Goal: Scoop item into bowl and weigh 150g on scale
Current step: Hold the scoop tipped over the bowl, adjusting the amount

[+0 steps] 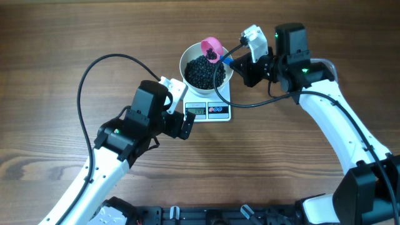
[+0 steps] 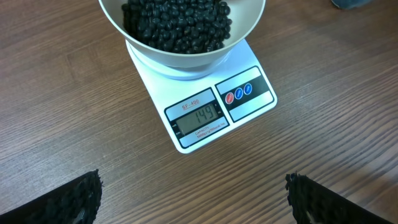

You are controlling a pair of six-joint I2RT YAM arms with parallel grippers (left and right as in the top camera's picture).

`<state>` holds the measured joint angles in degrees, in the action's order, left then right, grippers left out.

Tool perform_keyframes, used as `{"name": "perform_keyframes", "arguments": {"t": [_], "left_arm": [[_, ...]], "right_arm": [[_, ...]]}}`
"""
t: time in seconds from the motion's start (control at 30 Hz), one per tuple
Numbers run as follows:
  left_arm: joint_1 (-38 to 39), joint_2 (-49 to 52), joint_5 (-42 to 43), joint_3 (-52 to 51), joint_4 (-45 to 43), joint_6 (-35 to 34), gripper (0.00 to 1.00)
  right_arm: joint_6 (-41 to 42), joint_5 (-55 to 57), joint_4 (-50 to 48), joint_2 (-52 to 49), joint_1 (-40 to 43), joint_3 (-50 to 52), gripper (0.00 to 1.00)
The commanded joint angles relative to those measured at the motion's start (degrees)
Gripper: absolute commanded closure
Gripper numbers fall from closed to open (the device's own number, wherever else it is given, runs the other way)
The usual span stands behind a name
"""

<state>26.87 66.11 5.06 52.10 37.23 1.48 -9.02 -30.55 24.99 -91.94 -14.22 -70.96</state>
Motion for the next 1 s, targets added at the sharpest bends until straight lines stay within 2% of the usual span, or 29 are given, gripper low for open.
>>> {"name": "perform_keyframes", "arguments": {"t": [0.0, 0.17, 0.27, 0.4, 0.47, 0.53, 0.73, 0.97], "left_arm": [[0.0, -0.5, 0.7, 0.1, -0.2, 1.1, 0.0], [0.0, -0.5, 0.7, 0.1, -0.2, 1.1, 0.0], [0.0, -0.5, 0.7, 0.1, -0.2, 1.1, 0.0], [0.0, -0.5, 0.7, 0.1, -0.2, 1.1, 0.0], [0.0, -0.5, 0.7, 0.1, -0.2, 1.1, 0.0], [0.0, -0.5, 0.7, 0.1, -0.2, 1.1, 0.0], [0.0, -0.5, 0.7, 0.1, -0.2, 1.1, 0.0], [0.0, -0.5, 0.7, 0.1, -0.2, 1.1, 0.0]], "right_arm": [[0.4, -1.5, -0.4, -0.3, -0.1, -0.3, 0.96], [-0.3, -1.4, -0.4, -0.3, -0.1, -0.3, 0.96], [-7.3, 0.4, -0.1, -0.4, -0.1, -0.3, 0.96], [-6.9, 2.4, -0.4, -0.4, -0.1, -0.3, 0.96], [-4.2, 1.1, -0.5, -0.4, -0.1, -0.3, 0.96], [-7.5, 0.4, 0.2, -0.4, -0.4, -0.3, 0.96], [1.9, 0.9, -0.7, -0.4, -0.4, -0.3, 0.96], [1.9, 0.9, -0.7, -0.4, -0.4, -0.3, 0.96]]}}
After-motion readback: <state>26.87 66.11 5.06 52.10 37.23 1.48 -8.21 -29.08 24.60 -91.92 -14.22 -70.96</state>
